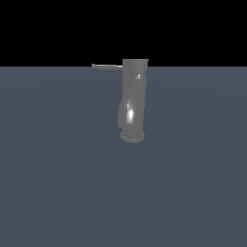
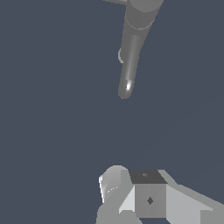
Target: Turn on the faucet by rotating a designated handle.
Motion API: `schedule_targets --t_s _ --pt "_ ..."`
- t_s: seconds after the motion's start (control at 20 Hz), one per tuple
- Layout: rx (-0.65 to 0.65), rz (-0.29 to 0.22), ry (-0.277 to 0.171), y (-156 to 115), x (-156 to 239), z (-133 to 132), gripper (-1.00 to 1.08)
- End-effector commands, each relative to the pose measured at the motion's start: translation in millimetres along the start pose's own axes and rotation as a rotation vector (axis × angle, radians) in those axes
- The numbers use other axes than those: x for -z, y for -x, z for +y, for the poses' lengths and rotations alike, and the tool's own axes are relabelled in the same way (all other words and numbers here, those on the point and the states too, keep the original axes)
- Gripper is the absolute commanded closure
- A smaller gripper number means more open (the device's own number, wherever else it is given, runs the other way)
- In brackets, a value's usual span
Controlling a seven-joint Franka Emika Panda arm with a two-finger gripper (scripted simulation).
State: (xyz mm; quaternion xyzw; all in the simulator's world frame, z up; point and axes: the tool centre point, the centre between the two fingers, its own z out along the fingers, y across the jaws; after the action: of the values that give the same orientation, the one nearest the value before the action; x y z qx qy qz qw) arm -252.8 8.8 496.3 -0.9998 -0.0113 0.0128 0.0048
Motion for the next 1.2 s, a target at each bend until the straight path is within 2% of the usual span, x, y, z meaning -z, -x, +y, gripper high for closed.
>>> schedule_targets --t_s 0.0,0.5,1.15 --pt "0.0 0.0 0.0 0.0 0.0 0.0 1.08" --pt "-0.043 -0.016 0.034 0.9 -0.7 10.7 1.08" --pt "-0.085 -0.014 0.031 -9.4 -0.2 9.4 1.08"
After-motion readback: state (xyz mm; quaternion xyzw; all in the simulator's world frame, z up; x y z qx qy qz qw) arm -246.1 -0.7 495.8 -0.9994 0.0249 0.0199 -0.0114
